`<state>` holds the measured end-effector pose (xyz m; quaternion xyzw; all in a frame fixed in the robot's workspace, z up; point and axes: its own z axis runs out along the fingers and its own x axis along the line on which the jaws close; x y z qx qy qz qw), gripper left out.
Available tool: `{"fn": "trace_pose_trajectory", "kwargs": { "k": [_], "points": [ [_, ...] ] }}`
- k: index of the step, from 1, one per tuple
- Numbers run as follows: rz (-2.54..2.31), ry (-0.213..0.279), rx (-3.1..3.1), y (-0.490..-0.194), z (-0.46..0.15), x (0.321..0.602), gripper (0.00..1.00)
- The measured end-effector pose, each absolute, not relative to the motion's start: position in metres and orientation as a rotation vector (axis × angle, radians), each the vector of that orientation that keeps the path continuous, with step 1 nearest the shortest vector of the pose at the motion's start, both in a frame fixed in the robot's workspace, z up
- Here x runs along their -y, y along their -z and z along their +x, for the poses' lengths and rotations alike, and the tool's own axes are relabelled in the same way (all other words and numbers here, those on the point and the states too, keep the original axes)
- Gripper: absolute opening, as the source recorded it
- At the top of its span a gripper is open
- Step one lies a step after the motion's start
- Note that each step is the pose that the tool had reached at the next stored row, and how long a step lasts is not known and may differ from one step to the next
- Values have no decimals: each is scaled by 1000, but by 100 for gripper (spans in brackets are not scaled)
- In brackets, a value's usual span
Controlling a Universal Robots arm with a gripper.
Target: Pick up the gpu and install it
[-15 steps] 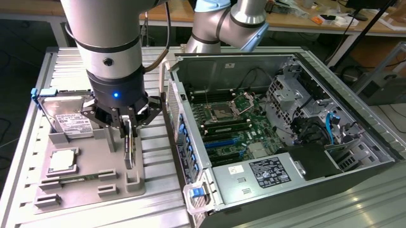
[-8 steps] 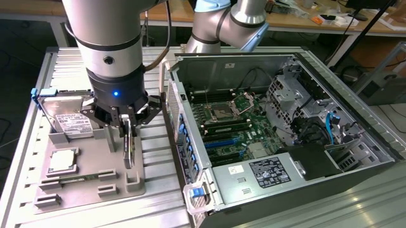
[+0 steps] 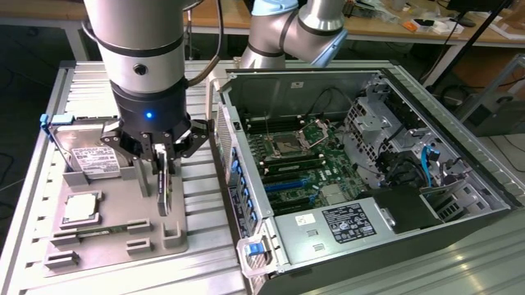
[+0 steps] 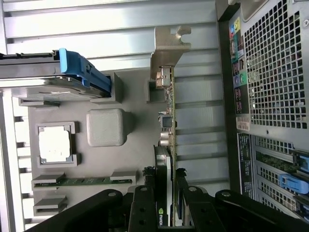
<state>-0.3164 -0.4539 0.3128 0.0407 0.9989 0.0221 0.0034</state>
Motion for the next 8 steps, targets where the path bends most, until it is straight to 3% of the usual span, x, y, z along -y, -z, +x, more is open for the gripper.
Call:
{"fn": "trace_pose_trajectory", "kwargs": {
  "k": [8],
  "points": [
    [128,-69,-3133,-325,-316,454,27]
  ]
}}
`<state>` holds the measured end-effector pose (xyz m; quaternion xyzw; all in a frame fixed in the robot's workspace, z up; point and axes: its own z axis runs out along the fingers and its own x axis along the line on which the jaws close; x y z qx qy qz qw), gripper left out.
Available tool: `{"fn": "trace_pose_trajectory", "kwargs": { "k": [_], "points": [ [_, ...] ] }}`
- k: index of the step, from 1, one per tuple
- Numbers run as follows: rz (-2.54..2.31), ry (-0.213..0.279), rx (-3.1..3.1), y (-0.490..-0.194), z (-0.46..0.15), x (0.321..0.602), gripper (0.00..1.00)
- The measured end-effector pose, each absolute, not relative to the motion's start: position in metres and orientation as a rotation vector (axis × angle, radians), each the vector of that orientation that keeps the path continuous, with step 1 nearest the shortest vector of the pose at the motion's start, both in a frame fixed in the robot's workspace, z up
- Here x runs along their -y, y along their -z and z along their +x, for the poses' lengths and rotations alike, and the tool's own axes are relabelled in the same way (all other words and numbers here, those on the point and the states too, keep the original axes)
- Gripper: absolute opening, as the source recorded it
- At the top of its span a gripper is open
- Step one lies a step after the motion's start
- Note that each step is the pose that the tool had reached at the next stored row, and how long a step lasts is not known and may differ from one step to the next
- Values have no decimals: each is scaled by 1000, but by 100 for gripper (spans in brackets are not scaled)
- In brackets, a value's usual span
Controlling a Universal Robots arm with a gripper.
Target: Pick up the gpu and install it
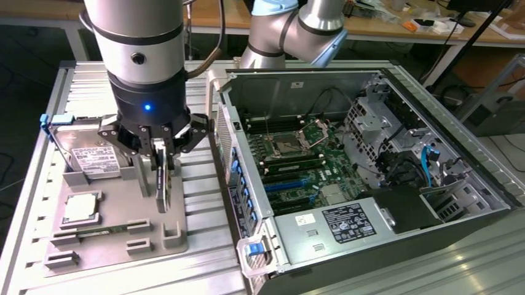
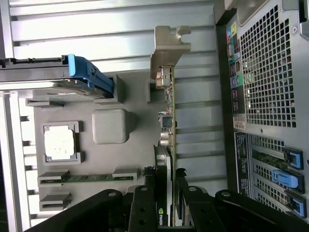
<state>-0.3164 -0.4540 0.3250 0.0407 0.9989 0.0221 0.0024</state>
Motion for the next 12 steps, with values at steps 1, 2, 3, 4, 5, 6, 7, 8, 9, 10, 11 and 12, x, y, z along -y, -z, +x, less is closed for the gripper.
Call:
{"fn": "trace_pose_trajectory", "kwargs": {
  "k": [1,2,3,4,5,6,7,8,9,10,11,12],
  "points": [
    [128,-69,-3133,-326,-316,454,27],
    [128,-69,-3134,-327,-316,454,27],
    [128,-69,-3134,-329,-316,454,27],
    [128,-69,-3134,-330,-316,454,27],
    [128,-69,-3134,-331,-316,454,27],
    [128,-69,-3134,-332,-316,454,27],
    [128,-69,-3134,-334,-316,454,27],
    [128,-69,-3134,-335,-316,454,27],
    [128,-69,-3134,-336,-316,454,27],
    [128,-69,-3134,-337,-316,454,27],
    [128,-69,-3134,-338,-316,454,27],
    [128,-69,-3134,-339,-316,454,27]
  ]
}}
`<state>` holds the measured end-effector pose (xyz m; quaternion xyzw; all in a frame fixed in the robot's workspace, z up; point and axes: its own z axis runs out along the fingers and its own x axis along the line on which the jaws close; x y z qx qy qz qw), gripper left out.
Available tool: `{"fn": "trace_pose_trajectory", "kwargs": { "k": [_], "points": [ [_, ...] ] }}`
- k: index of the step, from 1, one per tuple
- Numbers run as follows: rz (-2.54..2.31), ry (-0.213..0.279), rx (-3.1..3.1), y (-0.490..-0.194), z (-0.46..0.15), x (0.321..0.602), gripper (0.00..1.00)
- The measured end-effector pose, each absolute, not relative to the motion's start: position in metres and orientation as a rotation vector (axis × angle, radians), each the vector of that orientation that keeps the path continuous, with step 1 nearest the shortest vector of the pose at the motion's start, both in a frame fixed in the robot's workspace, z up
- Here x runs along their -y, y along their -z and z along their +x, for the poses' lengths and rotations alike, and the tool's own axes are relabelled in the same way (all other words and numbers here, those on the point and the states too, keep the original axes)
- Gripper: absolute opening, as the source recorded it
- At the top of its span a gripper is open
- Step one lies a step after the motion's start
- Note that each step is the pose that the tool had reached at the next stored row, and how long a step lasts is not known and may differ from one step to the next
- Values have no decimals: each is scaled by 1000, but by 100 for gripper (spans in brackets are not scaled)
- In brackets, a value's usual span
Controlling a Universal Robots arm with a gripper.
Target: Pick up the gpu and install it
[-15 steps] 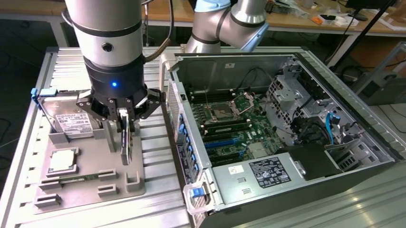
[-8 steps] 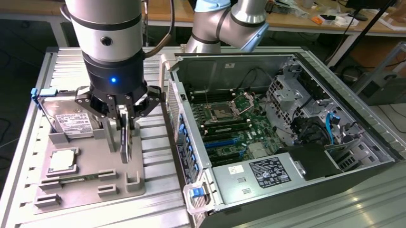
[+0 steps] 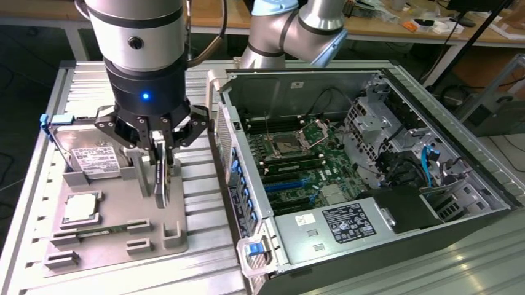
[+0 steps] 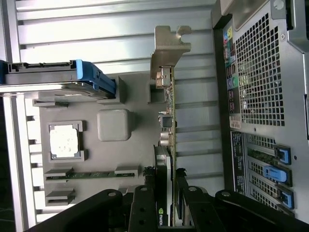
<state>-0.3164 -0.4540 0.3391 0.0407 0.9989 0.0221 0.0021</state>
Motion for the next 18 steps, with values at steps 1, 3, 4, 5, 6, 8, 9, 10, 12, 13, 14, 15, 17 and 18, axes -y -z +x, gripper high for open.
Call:
{"fn": "trace_pose_trajectory", "kwargs": {
  "k": [1,3,4,5,6,8,9,10,12,13,14,15,17,18],
  "points": [
    [128,-69,-3134,-340,-316,454,27],
    [128,-69,-3134,-343,-316,454,27],
    [128,-69,-3134,-344,-316,454,27],
    [128,-69,-3135,-345,-316,454,27],
    [128,-69,-3135,-346,-316,454,27],
    [128,-69,-3135,-349,-316,454,27],
    [128,-69,-3135,-350,-316,454,27],
    [128,-69,-3135,-351,-316,454,27],
    [128,-69,-3135,-354,-316,454,27],
    [128,-69,-3135,-356,-316,454,27],
    [128,-69,-3135,-357,-316,454,27],
    [128,-69,-3135,-359,-316,454,27],
    [128,-69,-3136,-362,-316,454,27],
    [128,-69,-3136,-364,-316,454,27]
  ]
}}
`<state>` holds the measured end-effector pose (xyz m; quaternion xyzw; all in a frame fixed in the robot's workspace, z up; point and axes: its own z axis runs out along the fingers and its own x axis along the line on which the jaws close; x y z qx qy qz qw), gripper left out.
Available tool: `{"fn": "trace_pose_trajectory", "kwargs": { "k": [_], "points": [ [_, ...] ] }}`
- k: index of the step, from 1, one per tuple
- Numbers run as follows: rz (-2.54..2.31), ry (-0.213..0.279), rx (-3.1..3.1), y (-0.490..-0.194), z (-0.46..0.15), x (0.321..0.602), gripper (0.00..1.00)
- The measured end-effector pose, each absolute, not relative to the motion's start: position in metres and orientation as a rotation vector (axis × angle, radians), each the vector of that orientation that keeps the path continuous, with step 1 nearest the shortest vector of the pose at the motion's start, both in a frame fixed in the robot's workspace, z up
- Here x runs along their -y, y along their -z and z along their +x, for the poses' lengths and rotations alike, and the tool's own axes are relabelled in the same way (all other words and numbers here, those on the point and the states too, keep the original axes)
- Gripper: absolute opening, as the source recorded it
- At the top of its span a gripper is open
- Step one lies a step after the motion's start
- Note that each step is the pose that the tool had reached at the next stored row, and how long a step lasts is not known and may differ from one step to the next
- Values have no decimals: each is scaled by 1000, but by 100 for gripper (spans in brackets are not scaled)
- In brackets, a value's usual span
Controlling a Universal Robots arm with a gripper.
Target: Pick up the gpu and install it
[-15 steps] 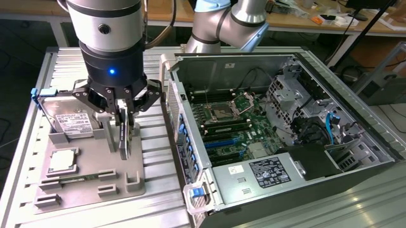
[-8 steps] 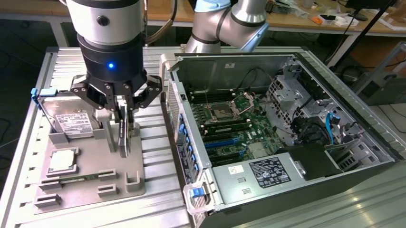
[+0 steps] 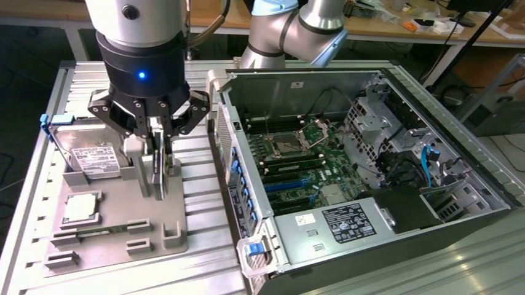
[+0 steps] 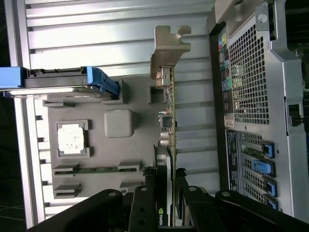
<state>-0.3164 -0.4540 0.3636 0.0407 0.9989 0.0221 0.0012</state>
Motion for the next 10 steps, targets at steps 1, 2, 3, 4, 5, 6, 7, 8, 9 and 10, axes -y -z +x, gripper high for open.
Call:
{"fn": "trace_pose_trajectory", "kwargs": {
  "k": [1,2,3,4,5,6,7,8,9,10],
  "points": [
    [128,-69,-3136,-365,-316,454,27],
    [128,-69,-3136,-367,-316,454,27],
    [128,-69,-3136,-369,-316,454,27],
    [128,-69,-3136,-370,-316,454,27],
    [128,-69,-3136,-371,-316,454,27],
    [128,-69,-3136,-373,-316,454,27],
    [128,-69,-3136,-374,-316,454,27],
    [128,-69,-3137,-376,-316,454,27],
    [128,-69,-3137,-378,-316,454,27],
    [128,-69,-3137,-379,-316,454,27]
  ]
}}
